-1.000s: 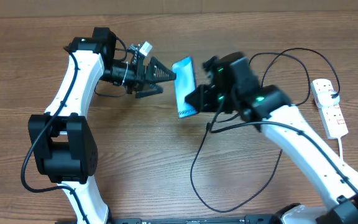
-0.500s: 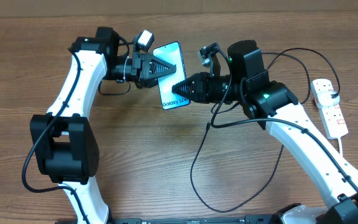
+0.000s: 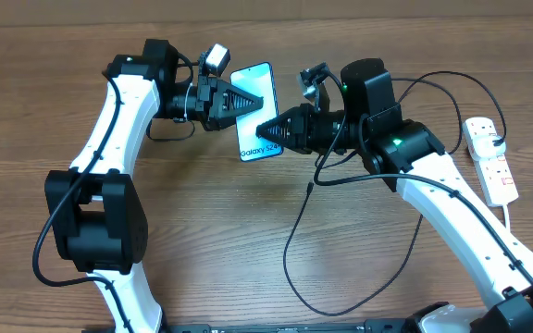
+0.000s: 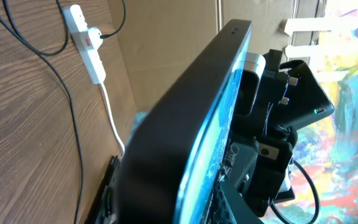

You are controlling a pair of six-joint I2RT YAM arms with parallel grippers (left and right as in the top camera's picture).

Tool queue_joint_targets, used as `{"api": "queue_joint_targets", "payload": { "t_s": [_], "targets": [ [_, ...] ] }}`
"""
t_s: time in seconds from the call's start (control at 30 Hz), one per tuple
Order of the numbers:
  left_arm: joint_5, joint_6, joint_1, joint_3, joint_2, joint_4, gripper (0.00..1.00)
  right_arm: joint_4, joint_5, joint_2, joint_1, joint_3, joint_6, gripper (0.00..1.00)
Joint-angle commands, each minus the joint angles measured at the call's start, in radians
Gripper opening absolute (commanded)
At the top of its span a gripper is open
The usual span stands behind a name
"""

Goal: Plug charger to phone and switch on socket

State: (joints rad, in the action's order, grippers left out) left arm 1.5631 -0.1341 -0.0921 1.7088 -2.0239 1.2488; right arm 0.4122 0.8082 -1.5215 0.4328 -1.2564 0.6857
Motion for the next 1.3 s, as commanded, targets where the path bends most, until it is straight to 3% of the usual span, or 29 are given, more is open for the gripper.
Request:
{"api": "queue_joint_targets", "payload": {
  "t_s": [0.0, 0.23, 0.37, 0.93, 0.97, 1.03, 1.07, 1.17, 1.27],
  "targets": [
    [0.018, 0.02, -0.029, 0.013, 0.016, 0.007, 0.19, -0.022, -0.011, -0.023, 0.011, -0.013, -0.019, 0.04],
    [0.016, -0.001, -0.035, 0.013, 0.016, 0.007, 0.16, -0.014, -0.01, -0.057, 0.033, -0.013, -0.019, 0.04],
    [0.01, 0.0, -0.035, 0.013, 0.016, 0.008, 0.04, -0.018, -0.011, -0.057, 0.033, -0.013, -0.02, 0.04],
    [-0.045, 0.0, -0.037, 0.013, 0.016, 0.008, 0.04, 0.046, -0.067, -0.057, 0.033, -0.013, -0.043, 0.04],
    [-0.063, 0.0, -0.039, 0.013, 0.016, 0.008, 0.05, 0.046, -0.067, -0.057, 0.033, -0.013, -0.043, 0.04],
    [-0.074, 0.0, -0.045, 0.013, 0.016, 0.008, 0.37, 0.046, -0.067, -0.057, 0.033, -0.013, -0.042, 0.04],
    [-0.069, 0.0, -0.047, 0.013, 0.016, 0.008, 0.47, 0.046, -0.067, -0.057, 0.033, -0.013, -0.042, 0.04],
    [-0.027, 0.0, -0.054, 0.013, 0.016, 0.003, 0.51, 0.045, -0.068, -0.057, 0.033, -0.013, -0.042, 0.04],
    [0.009, 0.0, -0.055, 0.013, 0.016, 0.003, 0.4, 0.04, -0.068, -0.057, 0.033, -0.013, -0.042, 0.04]
  ]
}}
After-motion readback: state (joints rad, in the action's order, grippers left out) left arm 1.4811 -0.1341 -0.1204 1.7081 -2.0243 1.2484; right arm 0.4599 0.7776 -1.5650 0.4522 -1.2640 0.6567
